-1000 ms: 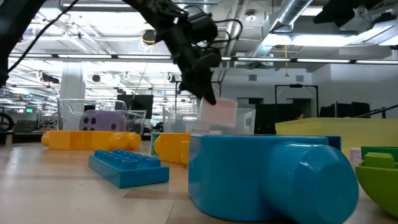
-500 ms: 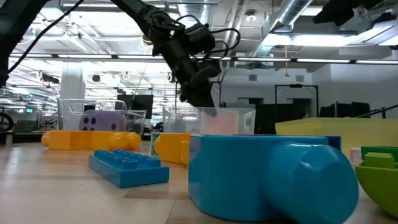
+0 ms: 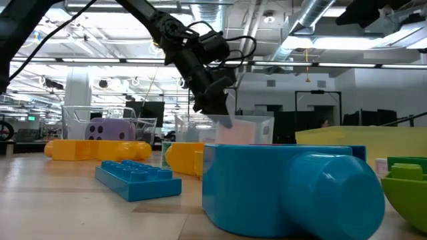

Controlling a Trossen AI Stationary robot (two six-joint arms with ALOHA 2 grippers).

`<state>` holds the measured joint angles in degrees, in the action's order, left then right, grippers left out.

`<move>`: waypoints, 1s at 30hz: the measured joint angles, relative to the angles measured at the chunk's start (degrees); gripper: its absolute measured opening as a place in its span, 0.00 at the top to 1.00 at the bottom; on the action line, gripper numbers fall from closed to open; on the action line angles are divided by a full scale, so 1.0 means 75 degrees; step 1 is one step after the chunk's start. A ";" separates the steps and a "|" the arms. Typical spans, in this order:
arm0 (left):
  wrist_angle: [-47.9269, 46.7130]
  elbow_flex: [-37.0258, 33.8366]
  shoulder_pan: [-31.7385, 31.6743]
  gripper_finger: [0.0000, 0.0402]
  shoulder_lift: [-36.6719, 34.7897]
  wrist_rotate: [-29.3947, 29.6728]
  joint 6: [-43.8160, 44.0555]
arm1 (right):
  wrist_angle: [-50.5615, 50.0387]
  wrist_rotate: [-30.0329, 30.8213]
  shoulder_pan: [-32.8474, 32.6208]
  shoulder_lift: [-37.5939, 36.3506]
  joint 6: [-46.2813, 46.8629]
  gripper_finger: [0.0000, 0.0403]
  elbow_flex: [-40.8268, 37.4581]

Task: Pick & Place Toys
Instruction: Put the orange deck of cards into the bottom transparent bin, then put the yellow game piece into the yellow bin

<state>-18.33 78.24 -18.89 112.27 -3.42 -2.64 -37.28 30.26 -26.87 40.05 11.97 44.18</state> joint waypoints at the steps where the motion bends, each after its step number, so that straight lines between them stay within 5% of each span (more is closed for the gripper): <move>1: 0.0008 0.0000 -0.0006 0.85 0.0000 0.0002 -0.0002 | -0.0001 0.0000 0.0000 0.0000 0.0000 0.57 0.0000; 4: 0.0027 0.0000 0.0006 0.84 0.0000 0.0050 -0.0005 | -0.0002 0.0000 0.0000 0.0000 0.0000 0.57 0.0000; 11: 0.0224 0.0000 0.0066 0.54 0.0000 0.0477 -0.0017 | -0.0008 -0.0004 0.0000 0.0000 0.0003 0.57 0.0000; 16: 0.0197 0.0000 0.0066 0.44 -0.0006 0.0642 -0.0020 | -0.0023 -0.0018 0.0000 0.0000 0.0000 0.57 0.0000; 23: 0.0131 -0.0003 0.0090 0.47 -0.0307 0.0744 -0.0211 | -0.0032 -0.0023 0.0000 0.0000 0.0003 0.57 0.0000; 30: -0.0066 0.0000 0.0352 0.63 -0.0827 0.0668 -0.0437 | -0.0036 -0.0025 0.0000 0.0000 0.0006 0.57 0.0000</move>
<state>-18.83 78.24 -16.25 106.06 1.59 -5.91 -37.55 30.07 -26.87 40.05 12.01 44.18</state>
